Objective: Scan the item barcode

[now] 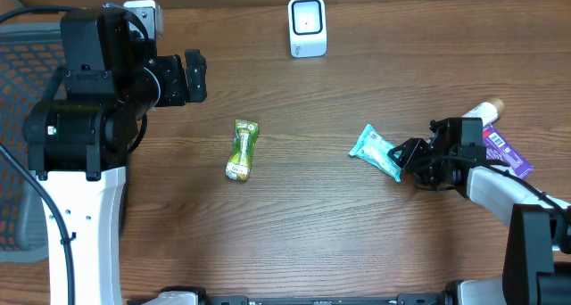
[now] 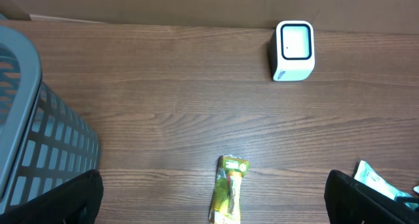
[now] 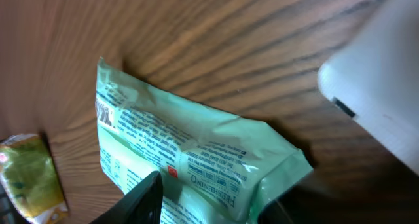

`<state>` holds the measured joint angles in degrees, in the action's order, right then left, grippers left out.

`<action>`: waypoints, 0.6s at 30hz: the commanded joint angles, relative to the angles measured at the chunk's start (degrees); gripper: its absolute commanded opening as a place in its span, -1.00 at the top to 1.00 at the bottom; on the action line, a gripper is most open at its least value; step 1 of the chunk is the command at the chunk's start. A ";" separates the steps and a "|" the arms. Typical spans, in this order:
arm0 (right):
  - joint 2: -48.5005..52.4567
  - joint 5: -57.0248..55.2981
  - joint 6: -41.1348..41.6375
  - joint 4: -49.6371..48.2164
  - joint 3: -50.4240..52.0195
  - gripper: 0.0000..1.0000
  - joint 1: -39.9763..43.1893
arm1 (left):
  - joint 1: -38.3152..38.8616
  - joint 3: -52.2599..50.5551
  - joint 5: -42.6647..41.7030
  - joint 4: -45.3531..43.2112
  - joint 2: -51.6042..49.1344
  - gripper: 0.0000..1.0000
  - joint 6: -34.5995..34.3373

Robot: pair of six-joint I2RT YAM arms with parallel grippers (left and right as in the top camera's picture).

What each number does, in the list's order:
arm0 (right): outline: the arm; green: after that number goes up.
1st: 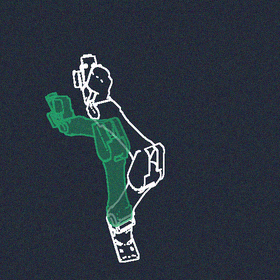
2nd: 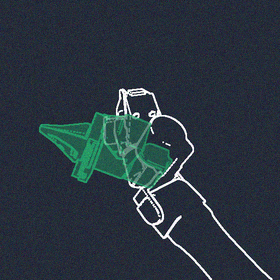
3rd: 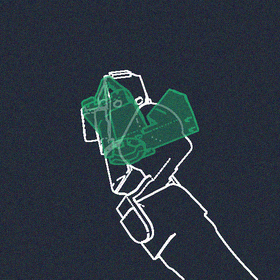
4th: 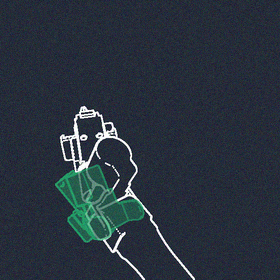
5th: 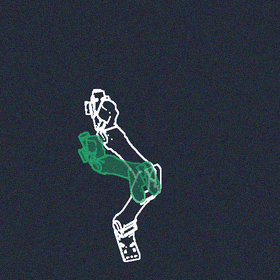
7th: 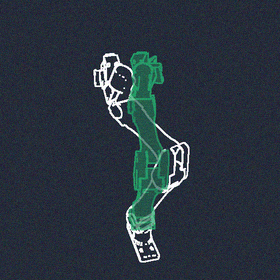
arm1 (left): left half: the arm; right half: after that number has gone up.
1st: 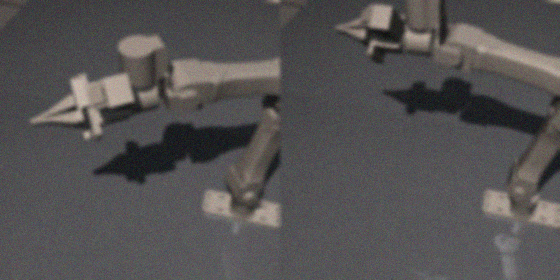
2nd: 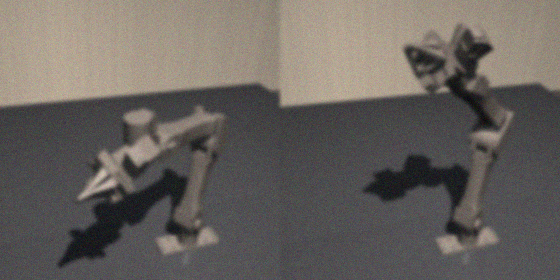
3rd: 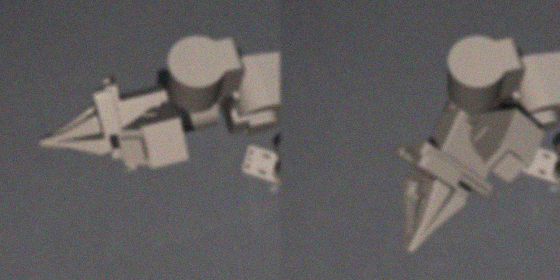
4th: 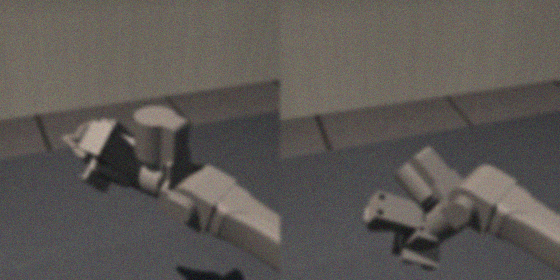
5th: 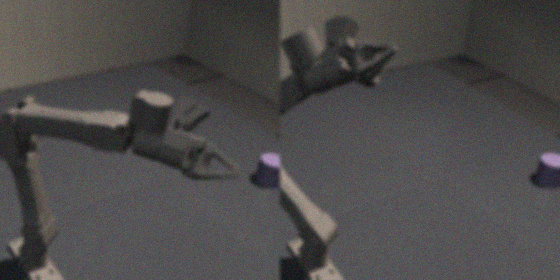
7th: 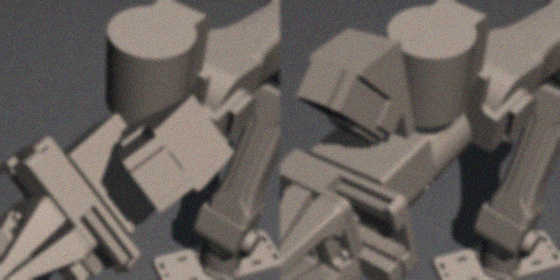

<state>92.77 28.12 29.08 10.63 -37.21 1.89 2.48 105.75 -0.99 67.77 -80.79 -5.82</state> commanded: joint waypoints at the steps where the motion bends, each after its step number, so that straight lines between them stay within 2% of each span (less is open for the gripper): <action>1: 1.75 2.34 1.18 -2.73 2.45 0.10 -0.02 | -0.22 0.48 0.35 -0.04 -0.22 -0.99 0.70; 4: 3.34 3.78 1.11 -4.72 2.49 0.15 -0.55 | -0.22 0.48 0.33 -0.04 -0.22 -0.99 0.70; 9: 6.45 6.97 0.68 -8.87 2.49 0.38 -1.84 | -0.22 0.48 0.35 -0.04 -0.22 -0.99 0.70; 11: 6.45 8.15 -0.87 -9.38 2.49 0.58 -1.84 | -0.22 0.48 0.35 -0.07 -0.22 -0.99 0.70; 13: 6.45 10.40 -2.91 -10.45 2.47 0.87 -1.84 | -0.22 0.48 0.35 -0.04 -0.22 -0.99 0.70; 14: 6.36 11.91 -4.31 -10.45 2.19 0.93 -1.84 | -0.22 0.48 0.35 -0.04 -0.22 -0.99 0.70; 18: 5.90 19.65 -5.31 -9.35 -0.37 0.93 -1.84 | -0.22 0.48 0.35 -0.04 -0.22 -0.99 0.70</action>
<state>98.45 40.27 26.17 0.58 -35.88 0.34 2.46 105.75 -0.99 67.75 -80.79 -5.82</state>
